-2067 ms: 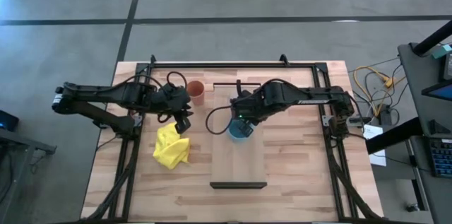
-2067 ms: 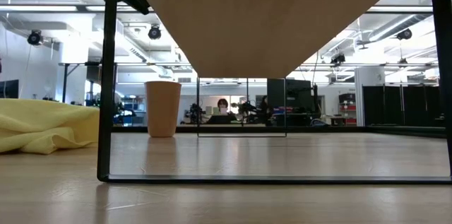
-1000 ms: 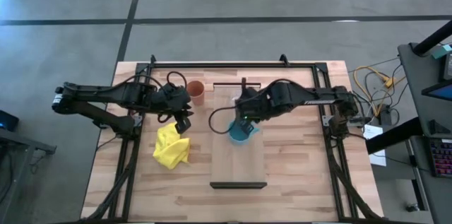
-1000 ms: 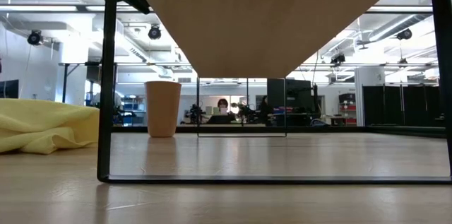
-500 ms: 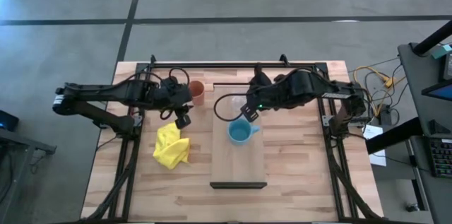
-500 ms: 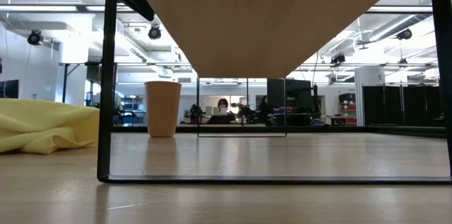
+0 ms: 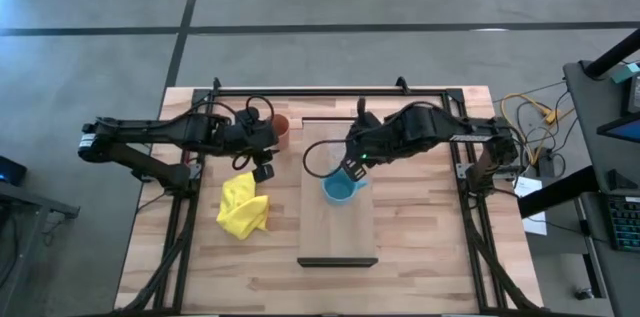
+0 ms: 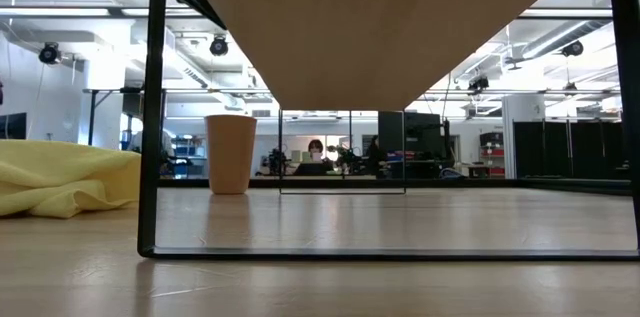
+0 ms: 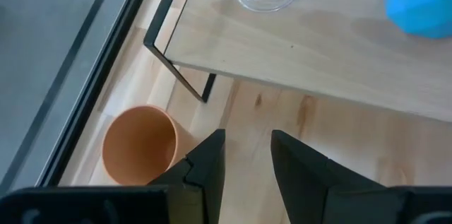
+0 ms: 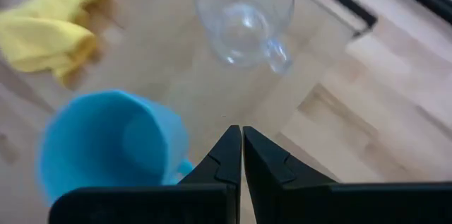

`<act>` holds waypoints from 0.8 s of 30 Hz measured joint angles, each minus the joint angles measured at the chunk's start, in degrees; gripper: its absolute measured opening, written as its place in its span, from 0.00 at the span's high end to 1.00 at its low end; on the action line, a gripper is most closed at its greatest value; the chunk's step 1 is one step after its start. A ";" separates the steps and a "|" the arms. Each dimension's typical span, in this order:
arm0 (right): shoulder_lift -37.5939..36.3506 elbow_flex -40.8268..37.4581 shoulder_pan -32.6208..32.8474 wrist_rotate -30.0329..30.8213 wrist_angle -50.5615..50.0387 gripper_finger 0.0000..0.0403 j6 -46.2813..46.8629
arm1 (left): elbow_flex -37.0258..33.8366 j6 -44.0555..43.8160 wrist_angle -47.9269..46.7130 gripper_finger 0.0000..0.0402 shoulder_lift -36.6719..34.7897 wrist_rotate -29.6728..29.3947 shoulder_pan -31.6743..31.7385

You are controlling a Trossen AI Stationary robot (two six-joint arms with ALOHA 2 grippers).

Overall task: Stack small to large cups/mugs on shelf
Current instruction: Put the blue mug on the shelf

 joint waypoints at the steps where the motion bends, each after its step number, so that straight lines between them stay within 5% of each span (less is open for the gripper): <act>1: 0.00 -1.21 0.18 0.00 -0.10 0.98 1.02 | 0.00 -0.01 0.06 0.75 0.00 0.00 0.00; 24: 0.09 -10.06 4.09 -5.21 2.55 0.98 8.40 | -0.07 -0.13 0.15 0.75 -0.07 -0.07 -0.02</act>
